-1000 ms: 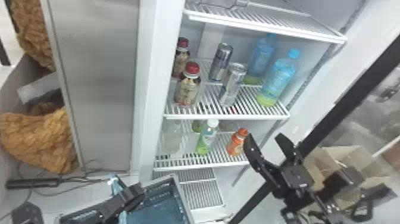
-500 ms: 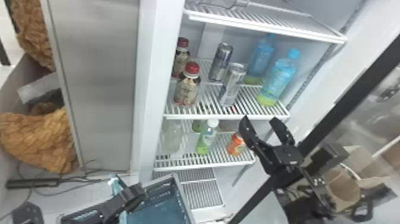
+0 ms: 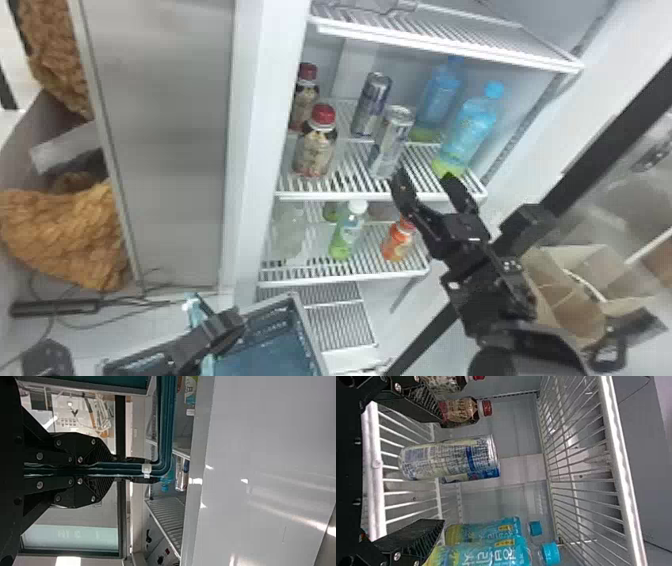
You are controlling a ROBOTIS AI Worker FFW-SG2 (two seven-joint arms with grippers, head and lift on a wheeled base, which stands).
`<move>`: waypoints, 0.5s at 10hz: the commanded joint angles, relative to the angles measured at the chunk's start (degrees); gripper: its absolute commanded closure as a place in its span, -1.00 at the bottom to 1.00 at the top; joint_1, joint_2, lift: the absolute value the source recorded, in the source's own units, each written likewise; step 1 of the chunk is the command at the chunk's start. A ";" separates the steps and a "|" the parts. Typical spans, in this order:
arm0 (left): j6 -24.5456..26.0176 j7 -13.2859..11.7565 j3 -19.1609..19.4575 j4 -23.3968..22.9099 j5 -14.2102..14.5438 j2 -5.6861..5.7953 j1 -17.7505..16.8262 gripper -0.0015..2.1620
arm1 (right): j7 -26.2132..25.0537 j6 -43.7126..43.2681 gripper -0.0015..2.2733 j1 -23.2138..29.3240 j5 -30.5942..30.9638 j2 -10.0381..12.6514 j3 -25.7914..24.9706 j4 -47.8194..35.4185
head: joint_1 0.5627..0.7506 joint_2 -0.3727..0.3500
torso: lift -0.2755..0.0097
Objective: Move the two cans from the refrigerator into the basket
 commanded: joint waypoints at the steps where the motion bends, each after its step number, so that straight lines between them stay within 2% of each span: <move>1: 0.00 0.01 0.00 0.00 0.00 -0.01 0.10 0.10 | -0.26 0.72 -0.87 -2.62 0.07 -0.60 0.91 2.33 | 0.41 -0.94 | 0.72; 5: 0.14 0.10 -0.11 0.00 0.00 -0.01 0.24 0.10 | -1.05 4.10 -0.87 -7.68 -0.16 -1.83 2.40 6.69 | 0.41 -0.94 | 0.72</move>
